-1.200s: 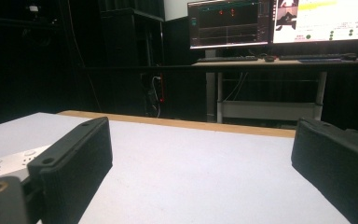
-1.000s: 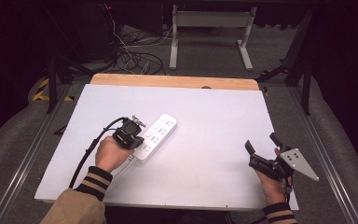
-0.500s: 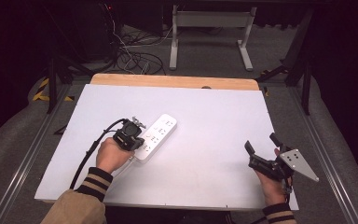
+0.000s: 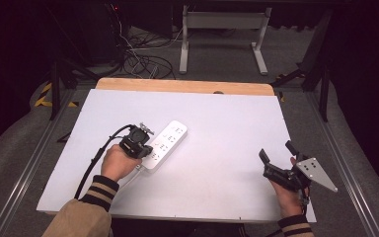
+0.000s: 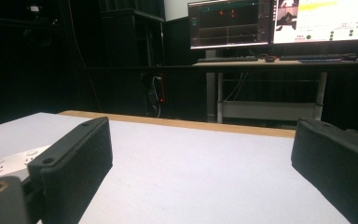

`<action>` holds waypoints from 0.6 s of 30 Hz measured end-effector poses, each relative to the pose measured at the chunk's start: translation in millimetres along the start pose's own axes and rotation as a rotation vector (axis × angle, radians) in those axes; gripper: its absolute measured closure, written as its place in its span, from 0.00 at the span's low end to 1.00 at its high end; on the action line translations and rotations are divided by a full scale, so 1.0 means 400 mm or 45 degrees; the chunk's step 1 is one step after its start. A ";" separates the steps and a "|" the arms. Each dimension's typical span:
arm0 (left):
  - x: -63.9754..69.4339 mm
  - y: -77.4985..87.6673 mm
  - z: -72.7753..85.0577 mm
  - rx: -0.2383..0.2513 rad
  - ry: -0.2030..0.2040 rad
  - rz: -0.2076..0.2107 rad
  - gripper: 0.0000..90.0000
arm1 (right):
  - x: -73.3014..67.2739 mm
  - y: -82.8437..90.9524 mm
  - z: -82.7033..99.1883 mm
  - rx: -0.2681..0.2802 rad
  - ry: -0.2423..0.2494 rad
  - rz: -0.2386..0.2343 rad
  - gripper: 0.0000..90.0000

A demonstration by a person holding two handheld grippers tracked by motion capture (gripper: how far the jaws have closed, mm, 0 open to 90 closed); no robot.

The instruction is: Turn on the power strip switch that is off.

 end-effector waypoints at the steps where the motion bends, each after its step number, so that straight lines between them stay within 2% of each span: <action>1: 0.000 0.000 0.000 -0.001 0.000 0.002 1.00 | 0.000 0.000 0.000 0.000 0.002 0.000 0.06; 7: -0.002 -0.003 -0.004 -0.019 0.011 0.006 1.00 | 0.001 0.001 0.000 0.000 0.000 0.001 0.06; 11: 0.005 -0.005 -0.006 -0.028 0.001 -0.031 1.00 | 0.000 0.004 -0.003 0.008 0.000 -0.003 0.06; 18: 0.005 -0.005 -0.005 -0.027 0.002 -0.029 1.00 | 0.002 0.008 -0.005 0.016 -0.002 -0.001 0.06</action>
Point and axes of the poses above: each handheld gripper's, and its own axes: y roughly backward along the jaws, z roughly out of its underside, x roughly to its right, the point moved 1 cm from there along -y, roughly forward along the jaws, and after that the axes turned 7 degrees about y, right-handed, at the moved point
